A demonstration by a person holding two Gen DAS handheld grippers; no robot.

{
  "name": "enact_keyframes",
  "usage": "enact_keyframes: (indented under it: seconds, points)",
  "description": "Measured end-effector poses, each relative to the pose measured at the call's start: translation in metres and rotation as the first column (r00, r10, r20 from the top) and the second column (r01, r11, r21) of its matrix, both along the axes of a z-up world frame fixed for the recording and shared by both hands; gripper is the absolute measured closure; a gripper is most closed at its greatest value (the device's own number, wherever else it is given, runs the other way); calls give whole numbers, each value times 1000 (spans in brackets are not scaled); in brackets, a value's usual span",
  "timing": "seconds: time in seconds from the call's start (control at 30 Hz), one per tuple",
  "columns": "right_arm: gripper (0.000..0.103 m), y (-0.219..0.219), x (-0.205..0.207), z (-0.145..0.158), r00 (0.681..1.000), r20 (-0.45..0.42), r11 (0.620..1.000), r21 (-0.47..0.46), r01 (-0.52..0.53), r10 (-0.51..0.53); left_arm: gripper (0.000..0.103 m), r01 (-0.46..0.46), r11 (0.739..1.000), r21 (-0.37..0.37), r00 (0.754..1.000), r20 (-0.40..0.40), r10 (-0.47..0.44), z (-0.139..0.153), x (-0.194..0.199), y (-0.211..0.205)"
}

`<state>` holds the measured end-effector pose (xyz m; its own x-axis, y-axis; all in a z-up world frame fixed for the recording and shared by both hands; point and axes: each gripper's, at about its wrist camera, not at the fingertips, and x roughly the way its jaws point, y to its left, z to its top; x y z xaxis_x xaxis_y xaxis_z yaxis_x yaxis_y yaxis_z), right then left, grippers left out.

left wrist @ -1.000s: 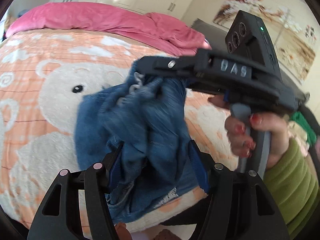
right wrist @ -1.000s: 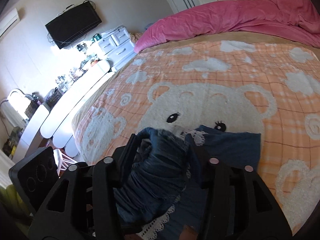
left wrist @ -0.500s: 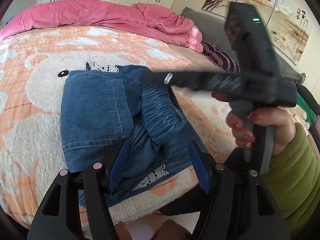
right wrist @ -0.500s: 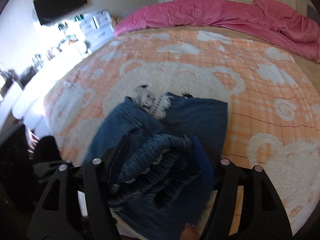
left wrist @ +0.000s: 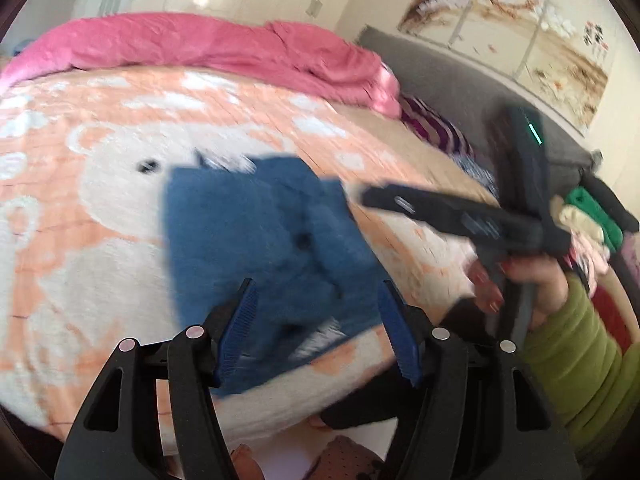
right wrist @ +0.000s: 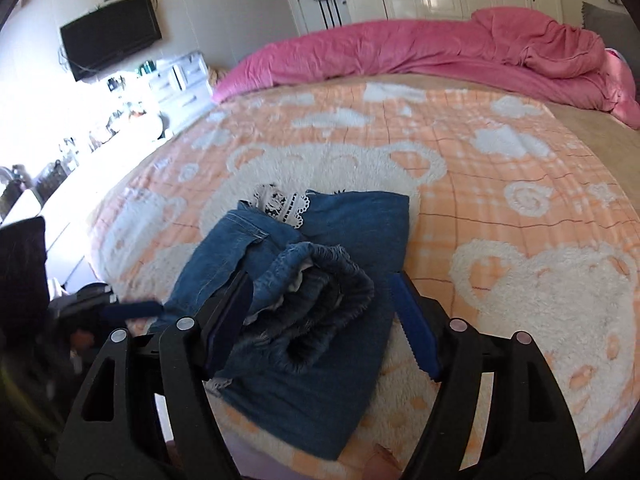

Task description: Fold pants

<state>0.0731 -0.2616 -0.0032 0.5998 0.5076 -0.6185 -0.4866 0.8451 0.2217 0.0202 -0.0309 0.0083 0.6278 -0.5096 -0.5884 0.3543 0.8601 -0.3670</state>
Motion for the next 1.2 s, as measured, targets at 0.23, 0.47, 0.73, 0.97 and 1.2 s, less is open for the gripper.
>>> enact_keyframes:
  seconds: [0.23, 0.47, 0.73, 0.97, 1.2]
  points:
    - [35, 1, -54, 0, 996, 66, 997, -40, -61, 63, 42, -140, 987, 78, 988, -51, 144, -3, 8, 46]
    - [35, 50, -101, -3, 946, 164, 945, -221, -241, 279, 42, -133, 986, 103, 986, -88, 142, -2, 23, 55]
    - [48, 107, -96, -13, 886, 166, 846, -413, -337, 433, 60, -15, 994, 111, 984, -176, 34, -6, 62, 37]
    - [58, 135, -86, -22, 838, 144, 747, -549, -375, 526, 69, 40, 987, 154, 974, -225, -4, -16, 102, 15]
    - [101, 137, -78, -30, 818, 40, 707, -527, -471, 574, 67, 14, 993, 118, 962, -271, 19, -40, 120, 14]
